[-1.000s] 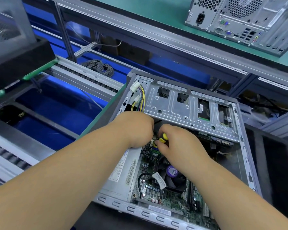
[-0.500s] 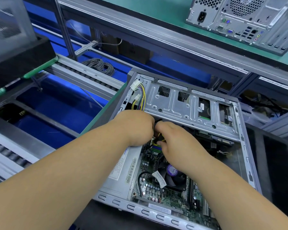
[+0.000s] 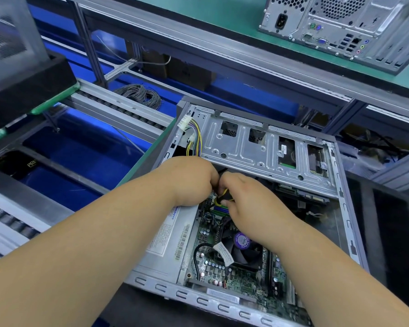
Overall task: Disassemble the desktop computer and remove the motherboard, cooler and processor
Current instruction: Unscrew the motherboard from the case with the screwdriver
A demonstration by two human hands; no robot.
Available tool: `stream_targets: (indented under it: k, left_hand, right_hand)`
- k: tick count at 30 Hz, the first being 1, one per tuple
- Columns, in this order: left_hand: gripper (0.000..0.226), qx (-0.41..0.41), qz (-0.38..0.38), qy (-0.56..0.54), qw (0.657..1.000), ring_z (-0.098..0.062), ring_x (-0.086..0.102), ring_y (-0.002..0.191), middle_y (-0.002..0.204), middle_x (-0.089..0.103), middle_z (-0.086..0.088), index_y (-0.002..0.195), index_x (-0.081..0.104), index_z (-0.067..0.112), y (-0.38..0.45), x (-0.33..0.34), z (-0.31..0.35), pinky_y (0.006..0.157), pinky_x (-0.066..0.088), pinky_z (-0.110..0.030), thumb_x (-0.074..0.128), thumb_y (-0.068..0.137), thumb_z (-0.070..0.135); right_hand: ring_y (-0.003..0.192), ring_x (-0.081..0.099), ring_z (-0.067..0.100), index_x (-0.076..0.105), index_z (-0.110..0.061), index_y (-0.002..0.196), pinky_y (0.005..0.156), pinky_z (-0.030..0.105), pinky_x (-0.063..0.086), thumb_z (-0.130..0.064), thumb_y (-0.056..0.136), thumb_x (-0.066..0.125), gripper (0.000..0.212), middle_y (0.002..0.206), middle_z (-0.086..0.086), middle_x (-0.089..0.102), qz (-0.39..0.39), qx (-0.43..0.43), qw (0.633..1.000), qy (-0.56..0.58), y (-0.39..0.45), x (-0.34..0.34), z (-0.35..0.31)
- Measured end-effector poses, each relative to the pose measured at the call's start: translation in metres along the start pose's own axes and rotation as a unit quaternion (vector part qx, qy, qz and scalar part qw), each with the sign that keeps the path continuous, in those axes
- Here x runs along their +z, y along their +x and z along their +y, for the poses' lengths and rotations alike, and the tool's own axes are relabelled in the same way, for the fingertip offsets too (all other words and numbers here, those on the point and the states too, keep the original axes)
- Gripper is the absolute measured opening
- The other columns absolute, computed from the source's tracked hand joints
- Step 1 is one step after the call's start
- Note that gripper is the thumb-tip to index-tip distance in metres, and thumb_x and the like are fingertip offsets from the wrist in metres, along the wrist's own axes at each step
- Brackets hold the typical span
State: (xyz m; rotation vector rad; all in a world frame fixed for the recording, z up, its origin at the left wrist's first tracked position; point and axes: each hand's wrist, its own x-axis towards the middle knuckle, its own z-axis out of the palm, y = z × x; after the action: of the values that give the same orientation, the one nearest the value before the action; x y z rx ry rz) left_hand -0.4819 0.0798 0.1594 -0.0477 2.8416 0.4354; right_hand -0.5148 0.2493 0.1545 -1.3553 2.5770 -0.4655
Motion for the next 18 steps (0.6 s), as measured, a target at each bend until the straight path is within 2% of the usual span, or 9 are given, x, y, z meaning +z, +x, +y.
stream_targets:
  k: [9, 18]
  left_hand:
    - [0.026, -0.001, 0.001, -0.009, 1.0, -0.011, 0.055, 0.071, 0.074, 0.061, 0.008, 0.084, 0.068, 0.036, -0.0002, -0.0003, 0.0, 0.056, 0.039, -0.023, 0.051, 0.084, 0.017]
    - [0.026, -0.009, -0.012, -0.007, 1.0, -0.007, 0.053, 0.067, 0.069, 0.059, 0.008, 0.068, 0.058, 0.036, 0.0001, -0.0012, 0.0007, 0.054, 0.038, -0.023, 0.052, 0.084, 0.017]
  right_hand:
    - [0.094, 0.046, 0.022, 0.048, -0.016, 0.105, 0.079, 0.038, 0.041, -0.013, 0.092, 0.056, 0.015, 0.105, 0.001, 0.053, -0.005, -0.007, 1.0, -0.006, -0.0012, -0.0006, -0.0009]
    - [0.093, 0.046, 0.024, 0.049, -0.014, 0.106, 0.079, 0.039, 0.041, -0.012, 0.094, 0.053, 0.013, 0.104, 0.003, 0.053, -0.004, -0.015, 1.0, -0.016, -0.0025, -0.0004, -0.0005]
